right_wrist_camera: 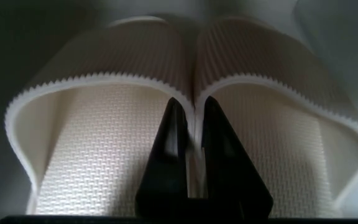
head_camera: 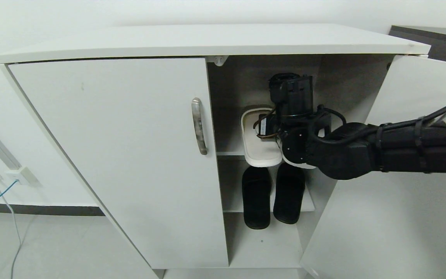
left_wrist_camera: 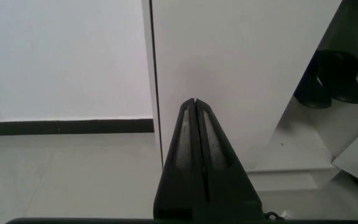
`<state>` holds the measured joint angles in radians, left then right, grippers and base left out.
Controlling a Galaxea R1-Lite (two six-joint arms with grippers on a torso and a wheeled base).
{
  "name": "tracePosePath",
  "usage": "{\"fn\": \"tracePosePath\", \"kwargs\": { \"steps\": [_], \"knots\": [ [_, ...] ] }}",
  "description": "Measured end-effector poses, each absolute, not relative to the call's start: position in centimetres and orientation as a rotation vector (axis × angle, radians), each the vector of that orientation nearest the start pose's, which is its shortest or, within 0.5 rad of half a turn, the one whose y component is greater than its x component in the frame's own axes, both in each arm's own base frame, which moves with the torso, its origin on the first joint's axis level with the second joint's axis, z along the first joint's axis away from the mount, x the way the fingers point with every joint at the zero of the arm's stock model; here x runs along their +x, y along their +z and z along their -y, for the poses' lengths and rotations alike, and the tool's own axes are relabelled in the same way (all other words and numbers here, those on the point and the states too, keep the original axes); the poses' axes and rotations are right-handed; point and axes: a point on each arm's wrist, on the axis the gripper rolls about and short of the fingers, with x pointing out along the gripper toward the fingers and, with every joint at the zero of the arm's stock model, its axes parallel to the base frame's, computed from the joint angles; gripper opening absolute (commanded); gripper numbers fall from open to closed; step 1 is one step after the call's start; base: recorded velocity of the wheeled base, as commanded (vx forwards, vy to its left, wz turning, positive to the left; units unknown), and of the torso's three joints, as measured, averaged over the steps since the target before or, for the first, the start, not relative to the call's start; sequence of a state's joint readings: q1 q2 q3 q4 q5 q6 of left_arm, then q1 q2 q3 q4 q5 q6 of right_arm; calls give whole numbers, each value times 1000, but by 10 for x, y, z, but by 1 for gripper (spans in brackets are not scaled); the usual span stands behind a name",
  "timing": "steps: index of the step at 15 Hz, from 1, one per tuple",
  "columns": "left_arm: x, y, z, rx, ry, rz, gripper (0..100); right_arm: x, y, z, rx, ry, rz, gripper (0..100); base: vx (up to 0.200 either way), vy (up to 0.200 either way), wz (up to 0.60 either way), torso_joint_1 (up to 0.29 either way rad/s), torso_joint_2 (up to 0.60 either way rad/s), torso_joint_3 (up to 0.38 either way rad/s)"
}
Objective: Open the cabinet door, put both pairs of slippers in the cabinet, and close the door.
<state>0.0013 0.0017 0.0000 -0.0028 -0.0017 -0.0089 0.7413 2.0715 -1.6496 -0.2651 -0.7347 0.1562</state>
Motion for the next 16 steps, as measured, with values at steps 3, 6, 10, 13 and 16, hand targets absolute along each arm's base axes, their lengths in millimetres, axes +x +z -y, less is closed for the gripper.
{"fn": "tracePosePath", "kwargs": {
  "steps": [3,6,10,13,16],
  "knots": [
    [-23,76,0,-9,0,1,0,343,245,-279,67,0,-104,0,0,0,0,0,0,0],
    [-23,76,0,-9,0,1,0,349,242,-280,67,-3,-104,100,0,0,0,0,0,0],
    [-23,76,0,-8,-1,1,0,348,240,-281,51,-4,-120,100,0,0,0,0,0,0],
    [-23,76,0,-9,-2,1,0,340,241,-280,41,4,-128,100,0,0,0,0,0,0],
    [-23,76,0,-7,-3,1,0,323,242,-276,28,22,-147,100,0,0,0,0,0,0]
  ]
}}
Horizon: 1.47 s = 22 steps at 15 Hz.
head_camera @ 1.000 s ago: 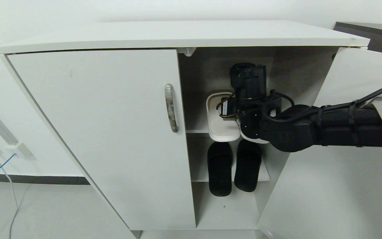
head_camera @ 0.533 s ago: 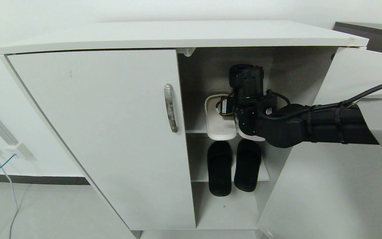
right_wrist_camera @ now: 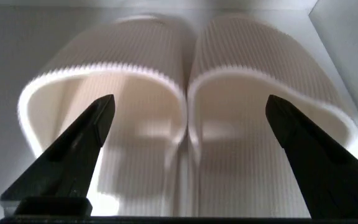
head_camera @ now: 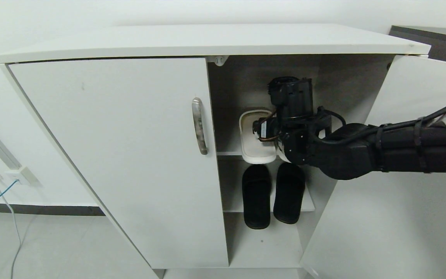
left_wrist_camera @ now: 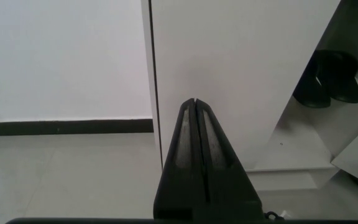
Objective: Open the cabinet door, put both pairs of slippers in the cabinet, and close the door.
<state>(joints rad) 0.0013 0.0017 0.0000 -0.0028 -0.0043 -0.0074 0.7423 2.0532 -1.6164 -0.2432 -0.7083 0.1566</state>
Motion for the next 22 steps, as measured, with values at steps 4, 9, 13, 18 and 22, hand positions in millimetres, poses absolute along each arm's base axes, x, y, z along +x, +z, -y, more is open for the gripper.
{"fn": "tracePosePath", "kwargs": {
  "steps": [4,9,13,18,22],
  "knots": [
    [-23,76,0,-7,-3,1,0,291,248,-267,26,58,-164,100,0,0,0,0,0,0],
    [-23,76,0,-8,-3,1,0,240,241,-262,40,143,-212,100,0,0,0,0,0,0],
    [-23,76,0,-8,-4,1,0,208,230,-254,66,269,-203,100,0,0,0,0,0,0],
    [-23,76,0,-8,-4,1,0,186,220,-238,52,363,-198,0,0,0,0,0,0,0],
    [-23,76,0,-8,-4,0,0,183,220,-237,55,370,-194,0,0,0,0,0,0,0]
  ]
}}
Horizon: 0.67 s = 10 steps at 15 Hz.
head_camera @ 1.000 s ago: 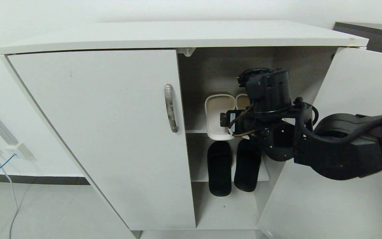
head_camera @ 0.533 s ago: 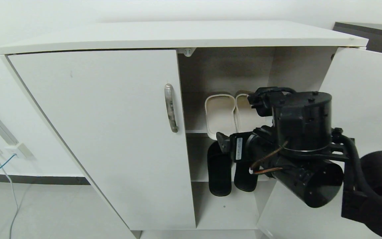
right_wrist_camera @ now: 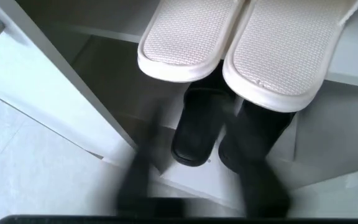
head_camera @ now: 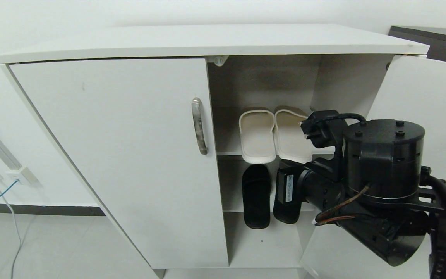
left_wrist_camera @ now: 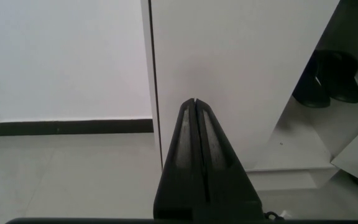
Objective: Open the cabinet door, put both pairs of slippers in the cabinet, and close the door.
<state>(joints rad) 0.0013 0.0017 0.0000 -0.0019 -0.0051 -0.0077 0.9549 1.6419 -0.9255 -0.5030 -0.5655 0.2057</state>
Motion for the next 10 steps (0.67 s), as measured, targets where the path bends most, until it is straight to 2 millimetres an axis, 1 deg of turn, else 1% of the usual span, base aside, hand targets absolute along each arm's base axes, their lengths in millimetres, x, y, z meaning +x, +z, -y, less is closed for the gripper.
{"fn": "tracePosePath", "kwargs": {
  "steps": [10],
  "knots": [
    [-23,76,0,-6,-5,0,0,182,213,-240,36,377,-214,0,-200,0,0,3,0,3]
  ]
}}
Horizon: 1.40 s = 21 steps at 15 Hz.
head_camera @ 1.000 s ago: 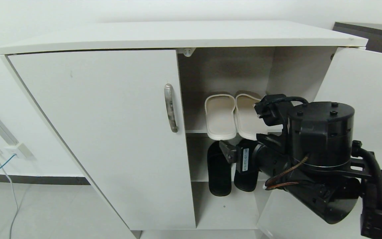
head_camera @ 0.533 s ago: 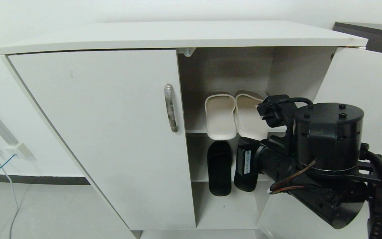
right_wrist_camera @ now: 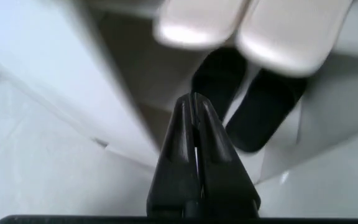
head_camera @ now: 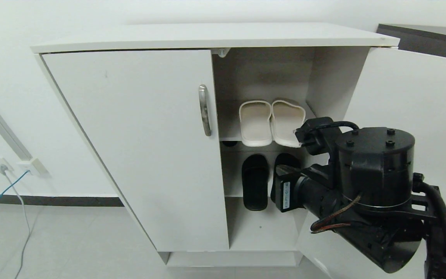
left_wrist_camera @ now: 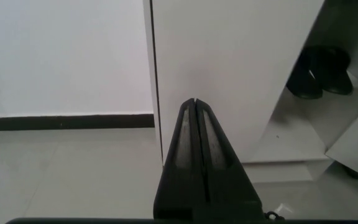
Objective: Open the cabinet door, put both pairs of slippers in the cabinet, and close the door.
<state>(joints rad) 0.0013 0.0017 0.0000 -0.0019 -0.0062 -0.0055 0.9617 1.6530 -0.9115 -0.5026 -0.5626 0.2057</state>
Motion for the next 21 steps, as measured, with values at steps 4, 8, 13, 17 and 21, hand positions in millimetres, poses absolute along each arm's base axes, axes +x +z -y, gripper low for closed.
{"fn": "tracePosePath", "kwargs": {
  "steps": [4,8,13,17,21],
  "knots": [
    [-23,76,0,-6,-5,0,0,180,206,-238,15,393,-232,0,-200,0,0,-2,0,1],
    [-23,76,0,-6,-5,0,0,179,200,-237,-4,429,-236,0,-100,0,0,-1,0,1],
    [-23,76,0,-7,-5,1,0,179,193,-236,-31,428,-249,0,0,0,0,0,0,0],
    [-23,76,0,-7,-4,0,0,180,192,-236,-36,428,-248,0,0,0,0,0,0,0],
    [-23,76,0,-7,-4,0,0,180,191,-236,-39,427,-248,0,0,0,0,0,0,0]
  ]
}}
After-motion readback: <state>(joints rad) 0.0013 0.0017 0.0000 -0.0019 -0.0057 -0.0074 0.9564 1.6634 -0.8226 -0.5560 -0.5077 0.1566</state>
